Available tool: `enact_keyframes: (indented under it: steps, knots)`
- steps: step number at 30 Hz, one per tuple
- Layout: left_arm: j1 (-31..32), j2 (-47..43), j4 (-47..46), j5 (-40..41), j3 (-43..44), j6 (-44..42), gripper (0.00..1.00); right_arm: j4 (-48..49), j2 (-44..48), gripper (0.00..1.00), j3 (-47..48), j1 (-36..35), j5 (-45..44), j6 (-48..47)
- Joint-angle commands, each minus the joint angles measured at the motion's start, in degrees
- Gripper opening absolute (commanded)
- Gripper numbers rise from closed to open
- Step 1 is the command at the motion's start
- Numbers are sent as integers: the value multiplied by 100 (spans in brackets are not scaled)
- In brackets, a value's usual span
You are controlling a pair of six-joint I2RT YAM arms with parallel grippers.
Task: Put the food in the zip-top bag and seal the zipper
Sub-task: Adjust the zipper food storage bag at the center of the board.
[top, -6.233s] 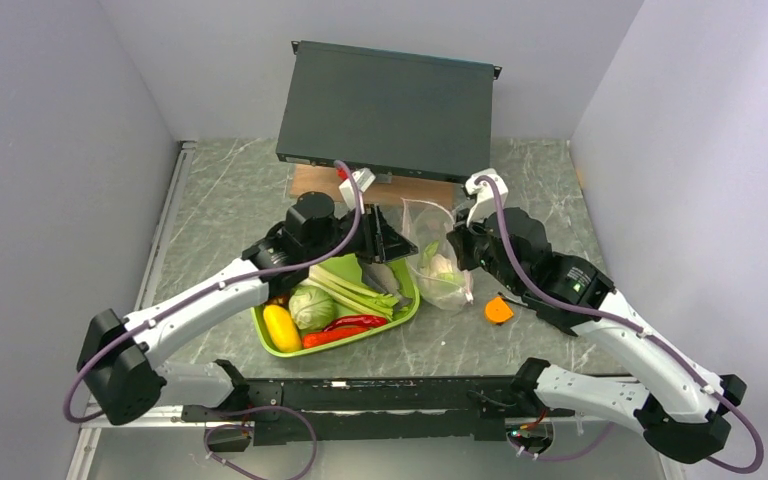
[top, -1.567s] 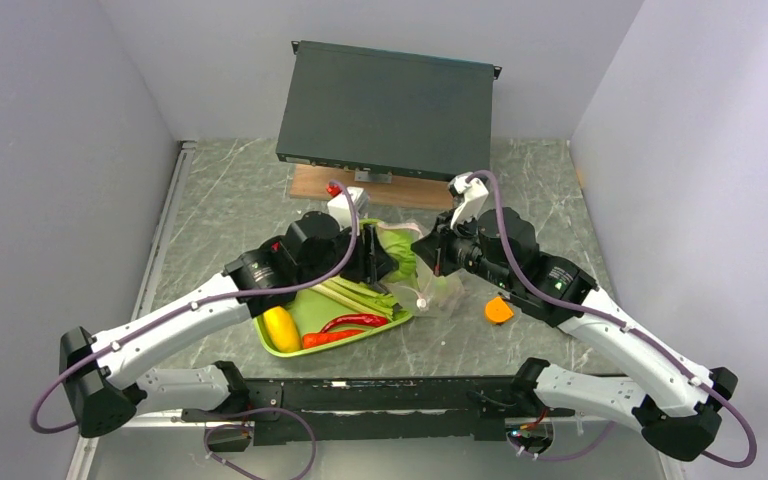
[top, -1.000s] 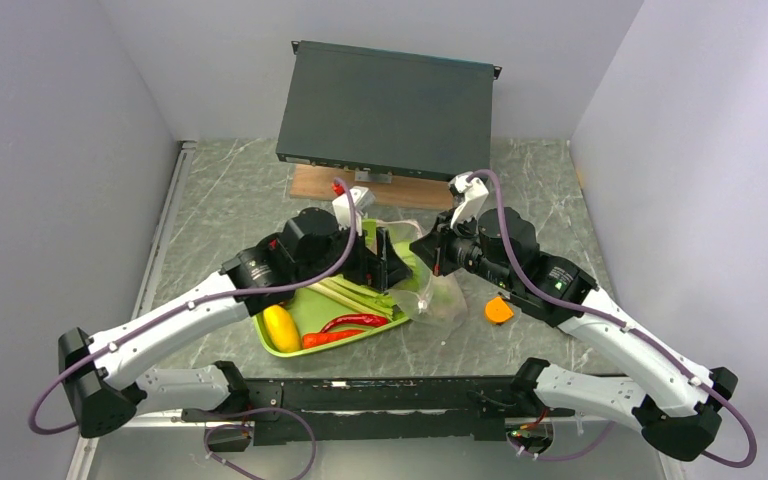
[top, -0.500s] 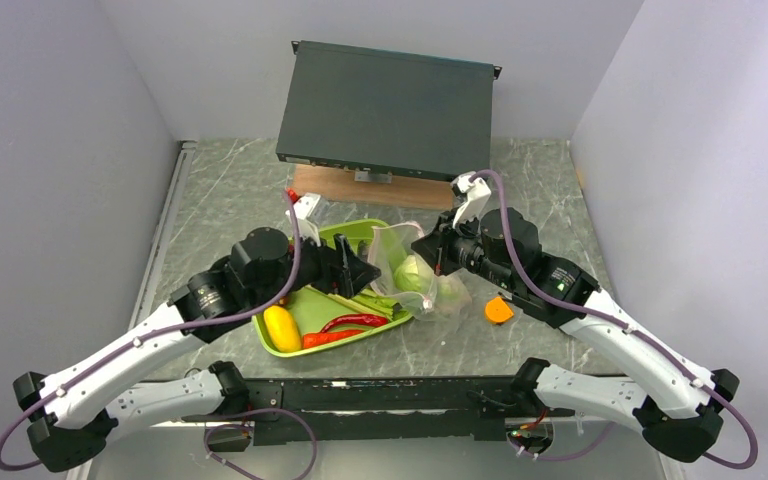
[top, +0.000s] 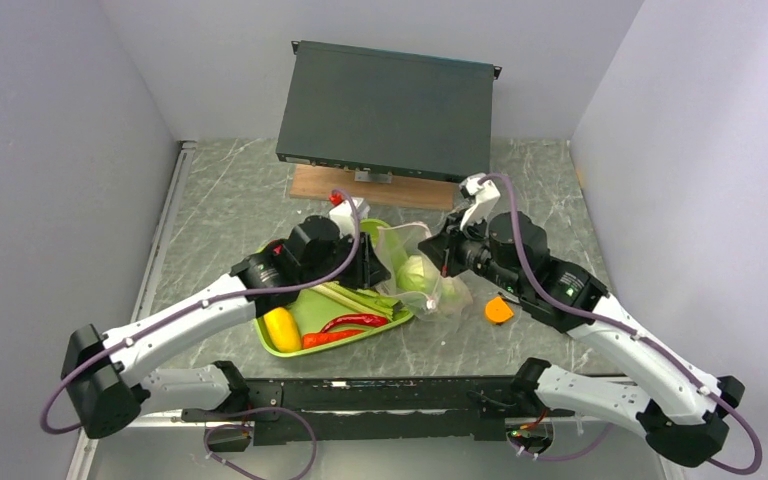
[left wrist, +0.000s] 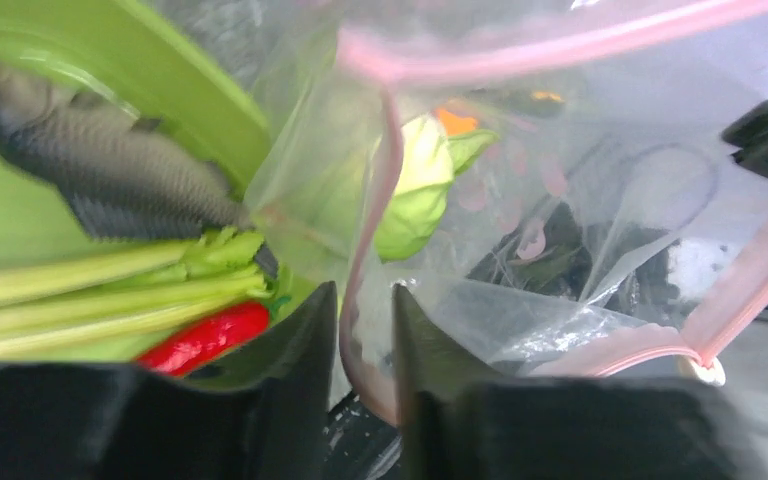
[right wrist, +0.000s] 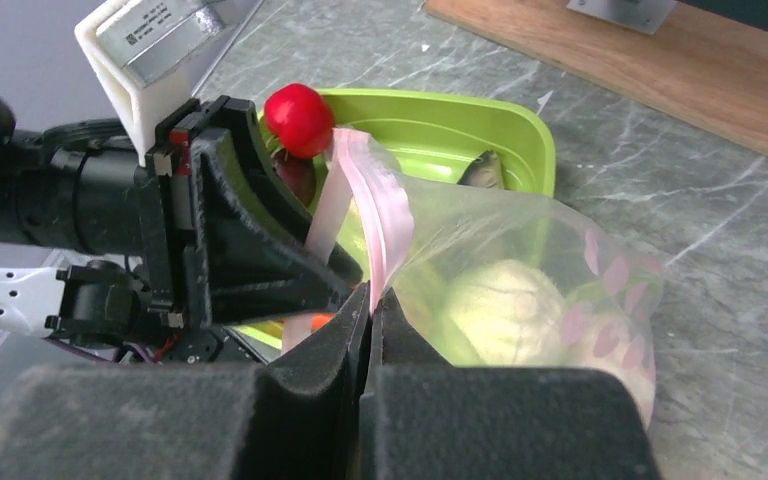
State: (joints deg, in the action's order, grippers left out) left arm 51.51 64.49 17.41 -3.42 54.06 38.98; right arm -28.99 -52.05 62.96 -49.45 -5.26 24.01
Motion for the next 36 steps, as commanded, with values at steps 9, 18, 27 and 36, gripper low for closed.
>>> enact_keyframes:
  steps: [9, 18, 27, 36]
  knots:
    - [-24, 977, -2435, -2847, 1648, 759, 0, -165, 1300, 0, -108, -22, -1913, -150]
    - [-70, 1265, -1892, -2232, 976, 733, 4, 59, 1274, 0, -703, -21, -1898, -4]
    - [-68, 623, -1888, -1997, 722, 292, 73, -112, 1144, 0, -451, -19, -1959, -81]
    - [-119, -756, -459, -918, 449, -317, 98, -91, 1138, 0, -479, -12, -2002, -135]
